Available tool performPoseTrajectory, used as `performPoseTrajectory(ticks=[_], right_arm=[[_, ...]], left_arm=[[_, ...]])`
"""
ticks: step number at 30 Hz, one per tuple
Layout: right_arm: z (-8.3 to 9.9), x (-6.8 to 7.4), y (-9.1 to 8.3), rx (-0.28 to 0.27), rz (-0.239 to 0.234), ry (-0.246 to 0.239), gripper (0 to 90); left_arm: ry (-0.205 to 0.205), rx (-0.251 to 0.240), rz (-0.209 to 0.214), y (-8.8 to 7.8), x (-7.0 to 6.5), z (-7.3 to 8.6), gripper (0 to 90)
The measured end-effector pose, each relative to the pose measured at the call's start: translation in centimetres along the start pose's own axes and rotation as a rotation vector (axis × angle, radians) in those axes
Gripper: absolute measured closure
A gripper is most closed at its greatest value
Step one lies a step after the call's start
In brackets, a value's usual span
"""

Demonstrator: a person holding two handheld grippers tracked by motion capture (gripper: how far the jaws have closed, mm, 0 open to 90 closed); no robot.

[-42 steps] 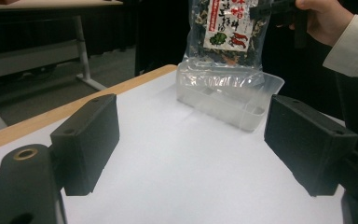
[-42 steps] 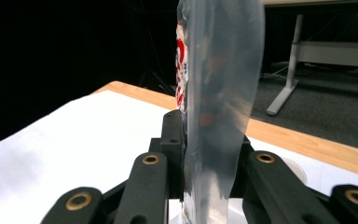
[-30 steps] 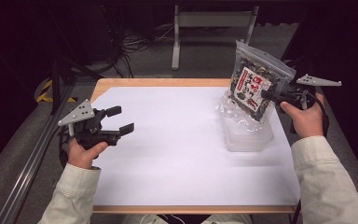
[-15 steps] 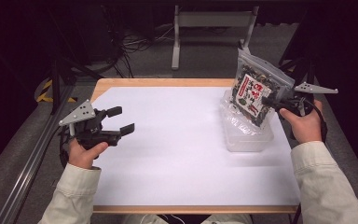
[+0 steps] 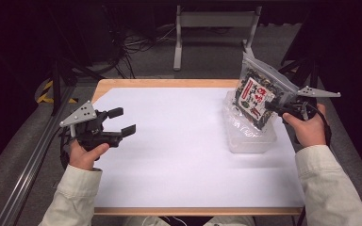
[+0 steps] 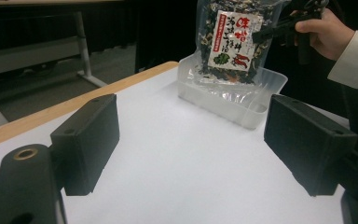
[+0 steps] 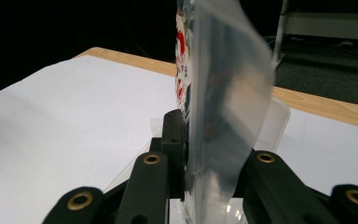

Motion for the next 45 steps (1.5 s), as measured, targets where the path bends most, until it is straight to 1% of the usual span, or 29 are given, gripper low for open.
performPoseTrajectory(ticks=[3,5,8,13,18,21,27,29,31,33,34,37,43,45], right_arm=[[0.1,-0.1,-0.1,0.0,0.0,-0.001,76.5],[0.2,0.0,-0.1,0.01,0.005,-0.006,76.6],[0.5,0.3,0.2,0.054,0.019,-0.034,76.6],[0.9,0.7,0.9,0.08,0.029,-0.071,76.5],[1.4,0.5,0.9,0.081,0.023,-0.057,76.5],[1.8,0.4,1.3,0.091,0.021,-0.054,76.4],[2.3,-0.2,1.2,0.077,0.004,-0.014,76.4],[2.6,-0.6,1.1,0.066,-0.005,0.005,76.4],[3.1,-1.1,1.0,0.044,-0.014,0.022,76.4],[3.3,-1.2,1.0,0.039,-0.015,0.029,76.4],[3.4,-1.2,1.0,0.03,-0.019,0.02,76.4],[3.5,-0.9,0.9,0.028,-0.015,-0.001,76.3],[3.5,-0.9,0.9,0.021,-0.014,-0.001,76.2],[3.5,-0.9,0.9,0.021,-0.013,-0.002,76.2]], left_arm=[[-0.001,0.002,0.0,0.0,0.0,0.0,19.0],[-0.001,0.002,0.0,0.0,0.0,0.0,19.0],[-0.003,-0.001,-0.001,0.0,0.0,0.0,19.1],[-0.001,-0.002,-0.002,-0.1,0.0,0.0,19.0],[-0.003,0.001,-0.002,0.0,0.1,0.1,19.0],[-0.004,0.004,0.0,0.0,0.0,0.1,19.0],[-0.005,0.005,0.0,0.1,0.0,0.1,19.0],[-0.004,0.005,0.001,0.1,0.0,0.1,19.0],[-0.004,0.004,0.001,0.1,0.0,0.1,19.0],[-0.006,0.004,0.001,0.1,-0.1,0.1,19.0],[-0.006,0.004,0.001,0.1,0.0,0.1,19.0],[-0.009,0.006,0.004,0.2,-0.1,0.1,19.0],[-0.009,0.008,0.003,0.1,0.0,0.2,19.0],[-0.006,0.017,0.0,0.1,0.1,0.4,19.1]])
Point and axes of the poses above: each handheld gripper's, and its own axes: y roughly forward along the jaws, z roughly out of its underside, x roughly to its left, the point moved 3 cm from there along y, roughly forward along the jaws, and after that the axes turned 7 degrees about y, right-handed, at the moved point
